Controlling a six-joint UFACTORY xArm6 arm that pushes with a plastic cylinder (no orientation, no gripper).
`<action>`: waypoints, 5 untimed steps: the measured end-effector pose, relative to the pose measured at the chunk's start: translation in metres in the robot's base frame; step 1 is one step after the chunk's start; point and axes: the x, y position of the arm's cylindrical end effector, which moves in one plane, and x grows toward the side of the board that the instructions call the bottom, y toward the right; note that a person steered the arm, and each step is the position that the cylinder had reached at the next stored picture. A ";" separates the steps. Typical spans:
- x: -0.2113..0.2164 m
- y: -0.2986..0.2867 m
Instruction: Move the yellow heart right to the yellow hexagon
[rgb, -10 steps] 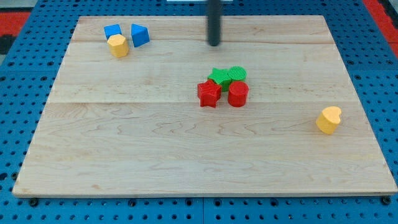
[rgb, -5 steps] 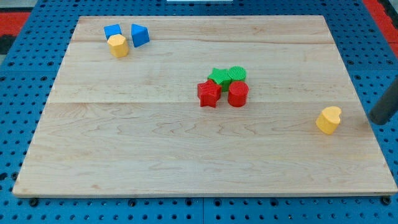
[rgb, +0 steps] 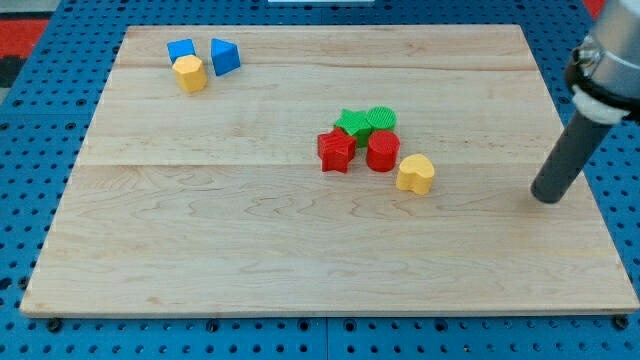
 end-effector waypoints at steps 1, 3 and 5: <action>-0.005 -0.056; 0.003 -0.209; 0.004 -0.301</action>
